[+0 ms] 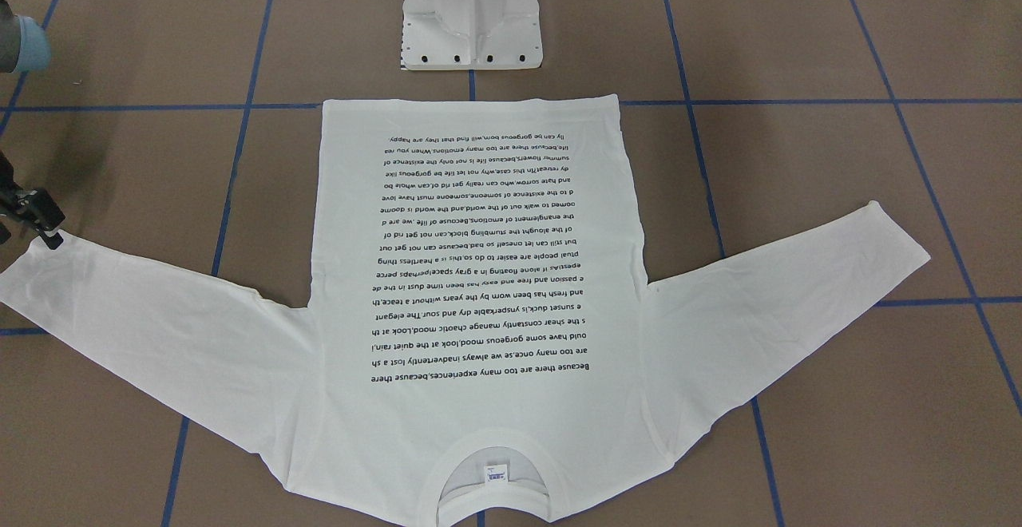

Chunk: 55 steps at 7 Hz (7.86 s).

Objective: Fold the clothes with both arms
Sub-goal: 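Reach the right gripper to the sleeve cuff nearest it and grasp it, then carry the sleeve cuff with the right gripper across the shirt body, then release the sleeve on the shirt and withdraw the right gripper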

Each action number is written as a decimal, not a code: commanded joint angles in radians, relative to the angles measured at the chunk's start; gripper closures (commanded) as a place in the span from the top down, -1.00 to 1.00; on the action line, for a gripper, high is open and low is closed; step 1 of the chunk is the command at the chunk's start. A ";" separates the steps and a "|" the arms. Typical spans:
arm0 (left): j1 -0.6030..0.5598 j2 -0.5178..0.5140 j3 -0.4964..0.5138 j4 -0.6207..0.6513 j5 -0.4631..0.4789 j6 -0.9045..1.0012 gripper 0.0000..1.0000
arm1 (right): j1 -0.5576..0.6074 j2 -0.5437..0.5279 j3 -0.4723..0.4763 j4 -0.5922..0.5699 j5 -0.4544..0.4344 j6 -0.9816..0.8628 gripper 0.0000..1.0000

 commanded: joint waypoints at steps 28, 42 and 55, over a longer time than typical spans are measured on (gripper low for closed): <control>-0.006 0.036 0.012 -0.043 -0.027 -0.002 1.00 | -0.590 1.122 -0.251 -0.287 -0.831 0.190 -0.83; 0.156 0.030 0.018 -0.172 0.001 -0.335 1.00 | 0.005 0.767 0.375 -1.197 0.139 -0.062 1.00; 0.716 0.111 0.383 -0.799 0.553 -0.884 0.80 | 0.474 0.177 0.407 -1.005 0.445 -0.940 1.00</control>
